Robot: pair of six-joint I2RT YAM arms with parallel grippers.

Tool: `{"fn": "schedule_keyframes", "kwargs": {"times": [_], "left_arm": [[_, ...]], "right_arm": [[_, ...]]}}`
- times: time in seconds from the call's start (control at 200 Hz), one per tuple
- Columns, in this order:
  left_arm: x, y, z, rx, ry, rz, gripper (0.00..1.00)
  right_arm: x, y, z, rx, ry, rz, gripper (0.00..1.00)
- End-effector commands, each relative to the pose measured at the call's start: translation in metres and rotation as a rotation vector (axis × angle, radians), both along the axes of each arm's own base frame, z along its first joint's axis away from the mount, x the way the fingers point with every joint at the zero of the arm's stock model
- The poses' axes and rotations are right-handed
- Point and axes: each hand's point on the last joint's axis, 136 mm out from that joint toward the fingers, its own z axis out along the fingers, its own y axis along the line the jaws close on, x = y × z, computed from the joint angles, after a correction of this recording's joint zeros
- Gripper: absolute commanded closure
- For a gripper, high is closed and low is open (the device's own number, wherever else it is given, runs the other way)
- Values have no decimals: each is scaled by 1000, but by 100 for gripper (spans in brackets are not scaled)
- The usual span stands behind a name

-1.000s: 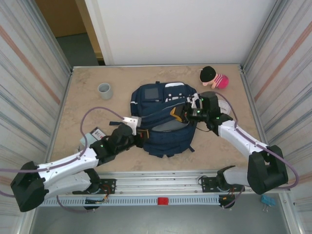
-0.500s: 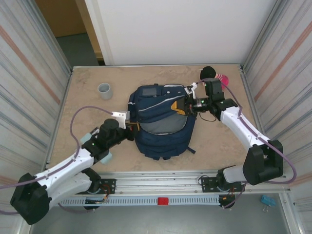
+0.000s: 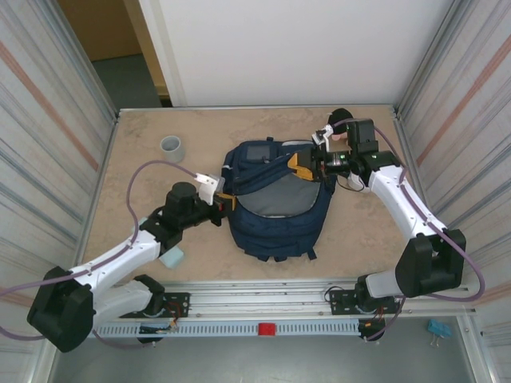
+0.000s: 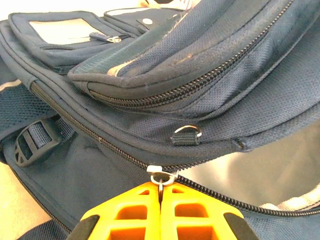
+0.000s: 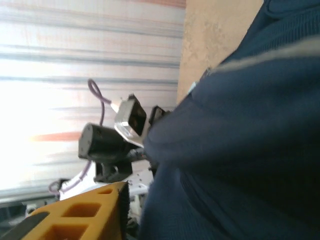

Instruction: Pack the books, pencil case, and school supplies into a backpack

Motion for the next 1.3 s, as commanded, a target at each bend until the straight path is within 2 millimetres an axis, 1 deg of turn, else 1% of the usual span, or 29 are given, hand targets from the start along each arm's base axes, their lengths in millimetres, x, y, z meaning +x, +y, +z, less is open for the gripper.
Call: {"fn": "schedule_keyframes", "kwargs": {"times": [0.0,0.06,0.1,0.2,0.22,0.286,0.331,0.416,0.436,0.461,0.546,0.561,0.596,0.636,0.777,0.912,1.022,1.117,1.203,1.293], "left_arm": [[-9,-12,5,7,-22,-31,100],[-13,-19,5,7,-14,-17,100],[-17,-23,4,6,-5,1,100],[-28,-35,6,-11,-25,6,100],[-31,-37,7,-19,-22,9,100],[-34,-41,8,-34,-21,19,100],[-33,-40,7,-35,-11,42,100],[-33,-41,6,-37,-5,53,100],[-33,-41,6,-38,-5,56,100],[-33,-41,5,-35,-3,60,100],[-31,-34,2,-9,8,97,100],[-30,-32,1,-2,7,109,100],[-27,-26,-1,19,4,138,100],[-25,-19,-2,40,-8,165,100],[-17,5,-7,77,-13,202,100],[-10,19,-8,97,-25,202,100],[-2,26,-8,100,-32,198,100],[7,33,-13,103,-19,217,100],[16,40,-18,108,-10,246,100],[26,45,-23,116,-5,274,100]], "right_arm": [[14,1,11,28,-68,-108,51],[18,0,5,31,-62,-192,47],[20,0,5,33,-74,-253,45],[18,2,-3,27,-79,-383,43],[16,5,-5,35,-54,-406,43],[10,10,-10,32,-51,-456,42],[4,14,-13,21,-57,-472,42],[-4,15,-20,-15,-70,-505,43],[-5,14,-21,-23,-75,-512,44],[-7,14,-22,-31,-81,-515,48],[-11,10,-26,-75,-90,-503,73],[-12,10,-25,-94,-123,-486,77],[-15,10,-21,-113,-151,-446,85],[-17,9,-15,-115,-173,-399,91],[-21,7,15,-47,-209,-212,97],[-28,6,38,-24,-248,-55,99],[-32,4,57,35,-259,22,100],[-37,3,74,82,-277,74,100],[-44,2,85,112,-297,119,100],[-49,2,91,132,-301,152,100]]}}
